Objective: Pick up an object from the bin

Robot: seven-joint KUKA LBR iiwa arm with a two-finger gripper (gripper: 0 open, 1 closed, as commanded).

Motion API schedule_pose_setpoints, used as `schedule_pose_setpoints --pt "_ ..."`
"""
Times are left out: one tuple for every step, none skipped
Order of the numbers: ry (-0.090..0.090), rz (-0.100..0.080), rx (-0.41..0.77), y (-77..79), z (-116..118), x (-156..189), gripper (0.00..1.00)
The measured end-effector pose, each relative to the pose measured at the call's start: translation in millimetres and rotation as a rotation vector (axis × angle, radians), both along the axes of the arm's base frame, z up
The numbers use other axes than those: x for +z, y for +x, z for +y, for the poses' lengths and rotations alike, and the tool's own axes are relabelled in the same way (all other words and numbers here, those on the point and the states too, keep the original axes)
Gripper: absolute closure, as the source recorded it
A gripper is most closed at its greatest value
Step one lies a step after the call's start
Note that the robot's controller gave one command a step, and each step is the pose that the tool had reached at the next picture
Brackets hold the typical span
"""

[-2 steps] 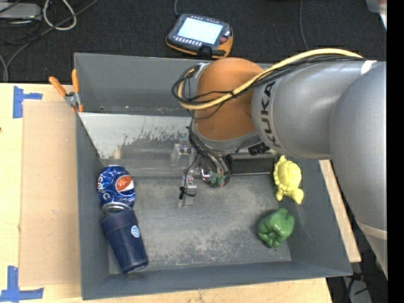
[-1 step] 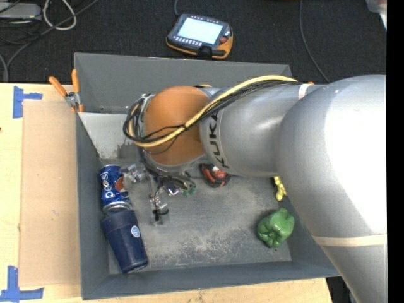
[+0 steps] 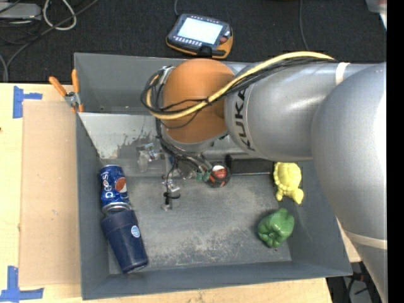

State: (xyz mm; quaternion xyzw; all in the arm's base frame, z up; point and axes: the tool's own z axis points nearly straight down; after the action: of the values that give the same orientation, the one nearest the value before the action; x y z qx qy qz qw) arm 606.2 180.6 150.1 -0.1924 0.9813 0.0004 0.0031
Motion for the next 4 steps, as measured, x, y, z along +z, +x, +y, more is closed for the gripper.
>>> schedule_pose_setpoints --pt "-0.001 0.012 0.656 -35.6 51 -40 0.00" --pt "0.001 -0.001 0.530 -3.7 61 -77 0.00" --pt "-0.001 -0.020 1.446 -30.9 69 -72 1.00" --pt "0.000 -0.016 1.458 -35.1 69 -72 1.00"
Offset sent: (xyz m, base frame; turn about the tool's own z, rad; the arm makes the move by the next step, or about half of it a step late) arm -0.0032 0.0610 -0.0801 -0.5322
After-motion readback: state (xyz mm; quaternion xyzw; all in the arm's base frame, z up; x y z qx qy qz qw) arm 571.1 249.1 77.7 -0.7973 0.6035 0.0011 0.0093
